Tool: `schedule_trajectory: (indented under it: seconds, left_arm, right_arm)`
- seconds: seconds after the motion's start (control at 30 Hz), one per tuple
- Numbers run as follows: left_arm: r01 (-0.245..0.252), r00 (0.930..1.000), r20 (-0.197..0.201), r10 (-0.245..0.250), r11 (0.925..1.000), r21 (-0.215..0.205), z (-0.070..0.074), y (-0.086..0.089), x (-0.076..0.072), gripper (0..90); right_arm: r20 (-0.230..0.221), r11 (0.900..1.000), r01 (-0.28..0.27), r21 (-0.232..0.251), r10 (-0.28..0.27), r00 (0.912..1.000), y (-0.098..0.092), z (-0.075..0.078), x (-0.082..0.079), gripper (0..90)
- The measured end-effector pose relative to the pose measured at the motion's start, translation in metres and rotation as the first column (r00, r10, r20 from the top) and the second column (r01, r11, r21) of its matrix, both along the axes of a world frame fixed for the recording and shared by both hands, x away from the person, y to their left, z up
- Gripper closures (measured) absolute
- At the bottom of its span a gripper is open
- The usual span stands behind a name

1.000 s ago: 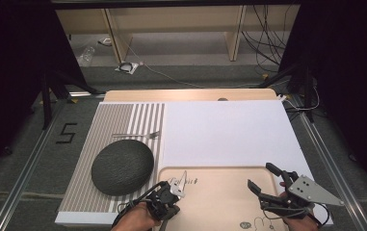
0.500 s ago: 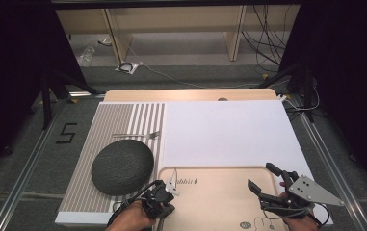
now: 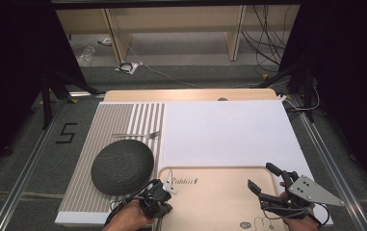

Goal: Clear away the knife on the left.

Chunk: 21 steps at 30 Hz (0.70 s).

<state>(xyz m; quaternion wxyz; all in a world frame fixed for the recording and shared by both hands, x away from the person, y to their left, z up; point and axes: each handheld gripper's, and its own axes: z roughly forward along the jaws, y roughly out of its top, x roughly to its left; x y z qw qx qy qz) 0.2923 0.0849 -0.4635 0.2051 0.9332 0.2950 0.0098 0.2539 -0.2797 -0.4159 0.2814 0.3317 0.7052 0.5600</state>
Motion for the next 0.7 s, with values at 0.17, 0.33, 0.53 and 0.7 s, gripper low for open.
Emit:
schedule_trajectory:
  seconds: [0.17,0.33,0.53,0.7]
  left_arm:
    - [-0.009,0.9999,-0.009,0.009,1.0000,-0.001,0.0002,0.0034,0.0009,89.3]
    - [-0.011,0.9999,-0.009,0.011,0.9999,-0.001,0.0008,0.0052,0.0010,89.3]
    - [-0.018,0.9998,-0.001,0.018,0.9998,-0.011,0.0015,0.0070,0.0016,88.9]
    - [-0.037,0.9992,0.016,0.037,0.9990,-0.027,0.0053,0.0101,0.0031,86.6]
  right_arm:
    - [0.001,1.000,0.000,0.002,0.000,1.0000,0.0000,-0.0001,0.0001,22.2]
    - [0.001,1.000,0.000,0.002,0.000,1.0000,0.0000,0.0000,0.0001,22.2]
    - [0.001,1.000,0.001,0.003,-0.001,1.0000,-0.0001,0.0000,0.0000,22.3]
    - [0.001,1.000,0.000,0.003,0.000,1.0000,0.0000,-0.0001,0.0002,22.3]
